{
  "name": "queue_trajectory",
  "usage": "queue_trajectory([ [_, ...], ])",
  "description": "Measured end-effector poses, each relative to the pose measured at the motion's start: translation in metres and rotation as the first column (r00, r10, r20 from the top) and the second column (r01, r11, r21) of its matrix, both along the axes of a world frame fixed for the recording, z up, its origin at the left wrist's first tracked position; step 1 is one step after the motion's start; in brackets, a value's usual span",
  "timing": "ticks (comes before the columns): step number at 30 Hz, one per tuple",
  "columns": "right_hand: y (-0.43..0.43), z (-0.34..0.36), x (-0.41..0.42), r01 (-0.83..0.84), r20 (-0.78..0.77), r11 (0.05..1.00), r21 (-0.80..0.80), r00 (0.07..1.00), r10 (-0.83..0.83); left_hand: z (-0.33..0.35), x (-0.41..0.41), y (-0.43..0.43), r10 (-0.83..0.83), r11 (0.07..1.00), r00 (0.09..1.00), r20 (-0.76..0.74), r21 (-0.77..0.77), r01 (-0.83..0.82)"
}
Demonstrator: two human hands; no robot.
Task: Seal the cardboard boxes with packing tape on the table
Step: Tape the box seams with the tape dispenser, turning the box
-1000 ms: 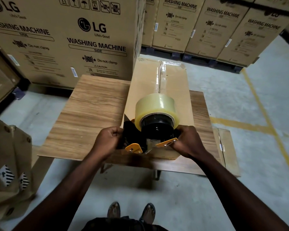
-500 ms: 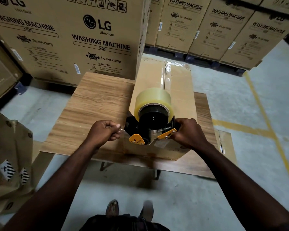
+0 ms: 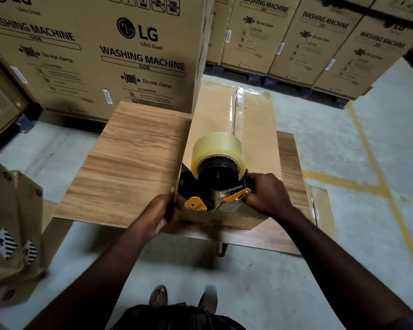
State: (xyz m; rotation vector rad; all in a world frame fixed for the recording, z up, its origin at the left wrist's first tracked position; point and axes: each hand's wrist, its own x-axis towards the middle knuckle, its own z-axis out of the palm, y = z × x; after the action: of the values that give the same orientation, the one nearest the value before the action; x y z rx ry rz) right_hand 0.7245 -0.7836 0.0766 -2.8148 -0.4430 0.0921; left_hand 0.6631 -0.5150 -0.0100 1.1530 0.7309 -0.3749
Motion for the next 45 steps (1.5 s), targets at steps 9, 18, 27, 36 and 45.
queue_trajectory([
  [9, -0.002, -0.003, -0.003, -0.021, 0.022, 0.999, -0.043, 1.000, 0.022, -0.001, 0.024, 0.016, 0.086, 0.989, 0.973, 0.214, 0.101, -0.110],
  [18, -0.006, 0.010, 0.015, -0.174, -0.323, 0.984, 0.028, 0.930, 0.173, 0.001, 0.026, 0.013, 0.035, 0.976, 0.981, 0.192, 0.203, -0.075],
  [27, -0.010, 0.008, 0.015, -0.166, -0.309, 0.983, 0.082, 0.933, 0.183, 0.018, 0.020, 0.000, -0.258, 0.782, 0.880, 0.400, 0.621, -0.053],
  [36, -0.102, 0.001, 0.013, -0.085, -0.280, 0.996, 0.033, 0.956, 0.091, 0.022, 0.015, -0.002, -0.344, 0.617, 0.813, 0.469, 0.766, -0.181],
  [45, -0.112, -0.014, 0.013, -0.093, -0.261, 0.993, 0.074, 0.959, 0.109, 0.043, 0.014, -0.072, -0.739, 0.231, 0.630, 0.238, 0.968, -0.095],
])
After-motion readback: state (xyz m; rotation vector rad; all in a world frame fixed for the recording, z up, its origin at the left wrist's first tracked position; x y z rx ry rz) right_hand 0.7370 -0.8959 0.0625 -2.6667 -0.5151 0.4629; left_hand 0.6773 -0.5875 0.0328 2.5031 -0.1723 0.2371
